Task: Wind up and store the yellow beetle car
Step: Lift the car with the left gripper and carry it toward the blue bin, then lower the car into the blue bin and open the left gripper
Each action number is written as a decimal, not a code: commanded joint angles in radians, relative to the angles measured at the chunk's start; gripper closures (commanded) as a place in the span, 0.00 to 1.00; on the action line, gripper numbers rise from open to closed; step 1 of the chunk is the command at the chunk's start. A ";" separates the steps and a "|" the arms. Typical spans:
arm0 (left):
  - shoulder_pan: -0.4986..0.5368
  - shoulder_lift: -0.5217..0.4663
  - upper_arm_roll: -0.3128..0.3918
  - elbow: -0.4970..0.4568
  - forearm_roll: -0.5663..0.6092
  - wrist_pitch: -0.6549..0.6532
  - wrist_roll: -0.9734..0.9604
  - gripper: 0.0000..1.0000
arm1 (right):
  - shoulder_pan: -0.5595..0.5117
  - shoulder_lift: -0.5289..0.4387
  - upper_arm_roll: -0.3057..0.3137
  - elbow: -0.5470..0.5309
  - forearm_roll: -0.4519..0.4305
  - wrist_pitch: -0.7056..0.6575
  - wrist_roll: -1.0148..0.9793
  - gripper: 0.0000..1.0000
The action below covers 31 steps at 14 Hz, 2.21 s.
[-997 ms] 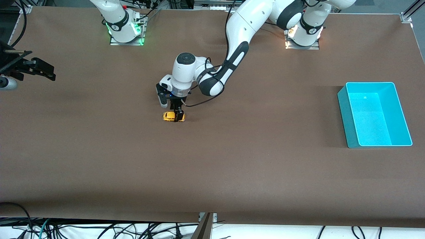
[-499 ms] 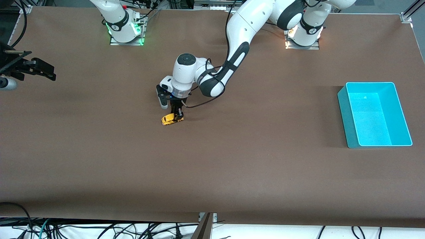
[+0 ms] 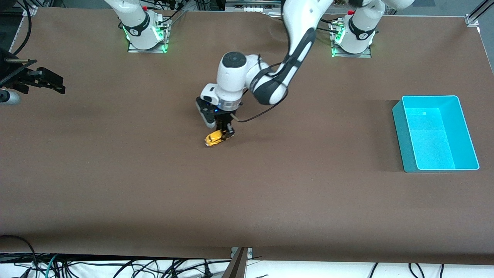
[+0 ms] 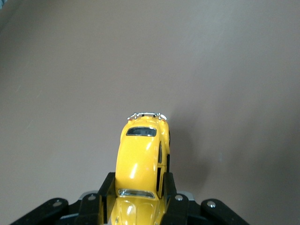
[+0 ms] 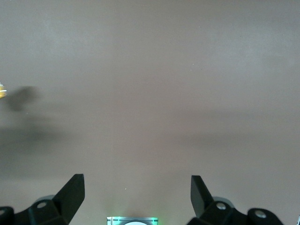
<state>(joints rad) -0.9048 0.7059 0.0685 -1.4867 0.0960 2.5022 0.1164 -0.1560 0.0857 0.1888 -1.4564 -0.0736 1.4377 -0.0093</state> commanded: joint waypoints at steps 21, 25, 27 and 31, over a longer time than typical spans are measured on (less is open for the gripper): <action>1.054 -0.675 -0.035 -0.630 -0.136 -0.580 1.659 1.00 | -0.005 -0.009 -0.002 -0.007 0.017 -0.008 0.008 0.00; 1.113 -0.805 0.092 -0.769 -0.124 -0.432 1.912 1.00 | -0.005 -0.009 -0.003 -0.007 0.017 -0.008 0.008 0.00; 1.164 -0.790 0.115 -0.776 -0.133 -0.360 2.053 1.00 | -0.003 -0.010 -0.002 -0.007 0.017 -0.008 0.008 0.00; 1.173 -0.677 0.214 -0.767 -0.176 -0.310 2.186 1.00 | -0.003 -0.010 -0.002 -0.007 0.017 -0.008 0.008 0.00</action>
<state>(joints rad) 0.2660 -0.0404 0.2634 -2.2547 -0.0205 2.1471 2.2017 -0.1564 0.0859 0.1868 -1.4579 -0.0729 1.4375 -0.0093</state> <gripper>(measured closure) 0.551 0.000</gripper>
